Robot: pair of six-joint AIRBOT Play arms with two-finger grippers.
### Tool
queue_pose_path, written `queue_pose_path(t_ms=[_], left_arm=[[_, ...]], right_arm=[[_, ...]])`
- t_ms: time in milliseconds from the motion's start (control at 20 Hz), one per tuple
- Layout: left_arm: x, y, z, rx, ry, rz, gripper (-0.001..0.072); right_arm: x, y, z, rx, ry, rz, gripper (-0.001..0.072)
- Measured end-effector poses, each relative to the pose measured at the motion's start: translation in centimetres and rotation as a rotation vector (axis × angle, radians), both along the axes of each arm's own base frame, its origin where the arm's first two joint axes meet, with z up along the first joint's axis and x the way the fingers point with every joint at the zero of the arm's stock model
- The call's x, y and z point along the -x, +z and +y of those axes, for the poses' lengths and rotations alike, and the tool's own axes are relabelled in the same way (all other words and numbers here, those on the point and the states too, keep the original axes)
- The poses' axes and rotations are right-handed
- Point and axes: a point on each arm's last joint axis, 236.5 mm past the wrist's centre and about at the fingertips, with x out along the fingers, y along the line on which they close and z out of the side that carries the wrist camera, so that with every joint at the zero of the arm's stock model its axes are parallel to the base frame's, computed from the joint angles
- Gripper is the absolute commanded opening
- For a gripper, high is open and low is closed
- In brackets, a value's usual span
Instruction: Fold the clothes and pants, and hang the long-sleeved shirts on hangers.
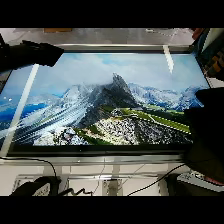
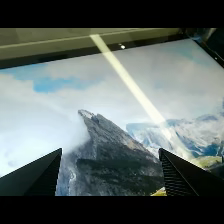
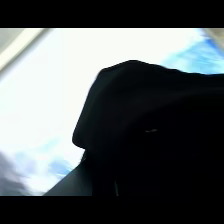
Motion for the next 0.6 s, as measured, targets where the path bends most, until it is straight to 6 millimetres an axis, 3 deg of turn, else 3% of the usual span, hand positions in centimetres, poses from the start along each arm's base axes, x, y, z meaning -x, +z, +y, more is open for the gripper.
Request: queue_pose_path(t_ms=[150,350,400,450,500,600], left_arm=[[0.0,0.1,0.0,-0.001,0.000,-0.002,0.0693],[0.0,0.1,0.0,-0.001,0.000,-0.002,0.0693],[0.0,0.1,0.0,-0.001,0.000,-0.002,0.0693],[0.0,0.1,0.0,-0.001,0.000,-0.002,0.0693],[0.0,0.1,0.0,-0.001,0.000,-0.002,0.0693],[0.0,0.1,0.0,-0.002,0.000,-0.002,0.0693]], right_arm=[[3.7,-3.2,-0.6,0.010,-0.022,0.196,0.0012],[11.3,-7.3,-1.6,-0.068,-0.202,0.533,0.0014],[12.9,-7.7,-1.8,-0.079,-0.248,0.594,0.0103],[14.3,-8.0,-2.0,-0.088,-0.290,0.644,0.0438],[15.2,-8.2,-2.2,-0.089,-0.321,0.678,0.0720],[16.5,-8.3,-2.3,-0.095,-0.362,0.722,0.0697]])
